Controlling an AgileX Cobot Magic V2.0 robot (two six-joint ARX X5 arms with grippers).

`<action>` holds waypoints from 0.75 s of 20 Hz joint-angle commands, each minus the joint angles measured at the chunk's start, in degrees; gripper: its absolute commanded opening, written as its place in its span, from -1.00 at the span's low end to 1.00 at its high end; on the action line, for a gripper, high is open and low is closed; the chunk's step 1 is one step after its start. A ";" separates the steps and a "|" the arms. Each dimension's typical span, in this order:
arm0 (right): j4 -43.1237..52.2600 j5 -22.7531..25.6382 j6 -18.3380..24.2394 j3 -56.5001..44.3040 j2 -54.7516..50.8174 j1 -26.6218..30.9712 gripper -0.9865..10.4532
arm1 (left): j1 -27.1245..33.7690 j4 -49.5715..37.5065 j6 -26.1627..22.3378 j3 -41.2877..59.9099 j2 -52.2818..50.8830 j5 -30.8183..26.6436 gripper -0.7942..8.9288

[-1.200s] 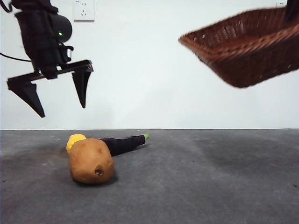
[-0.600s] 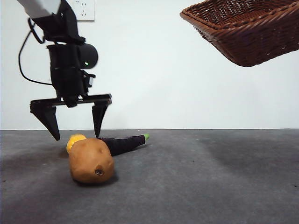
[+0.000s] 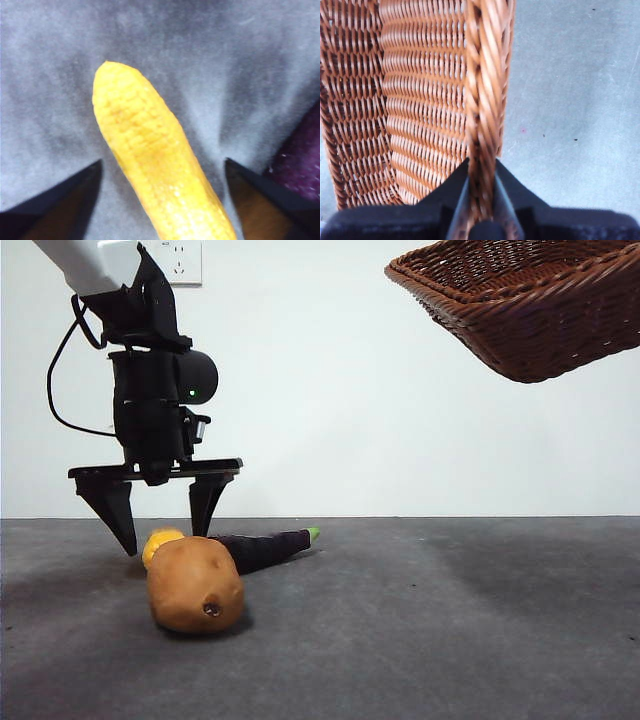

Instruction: Help me put the vegetables on the table into the basket

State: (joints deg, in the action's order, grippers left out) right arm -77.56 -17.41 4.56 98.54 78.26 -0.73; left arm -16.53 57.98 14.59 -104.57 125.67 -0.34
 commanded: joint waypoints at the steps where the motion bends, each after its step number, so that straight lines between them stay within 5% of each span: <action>1: -1.31 -0.63 0.20 -0.24 -0.33 -0.07 -0.85 | 0.22 0.17 -0.70 0.13 1.79 0.76 -0.50; 2: -1.29 -0.63 0.20 -0.24 -0.33 -0.07 -0.85 | 0.20 0.20 -2.01 0.13 1.86 0.74 -0.81; 3: -1.31 -0.63 0.20 -0.24 -0.33 -0.07 -0.85 | 0.15 -0.02 -3.04 0.13 1.86 0.68 -0.85; 8: -0.92 -0.57 -0.35 -0.26 -0.13 -0.07 -0.85 | 0.55 3.17 -6.08 -4.87 1.40 3.45 -0.85; 15: 0.66 3.02 -4.98 -4.11 1.09 -0.07 -0.85 | -1.75 13.03 -9.33 -29.07 1.07 15.98 -0.85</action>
State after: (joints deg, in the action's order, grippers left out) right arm -77.49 -14.04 0.93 94.80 79.05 -0.73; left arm -17.63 70.72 6.87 -132.88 126.76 14.90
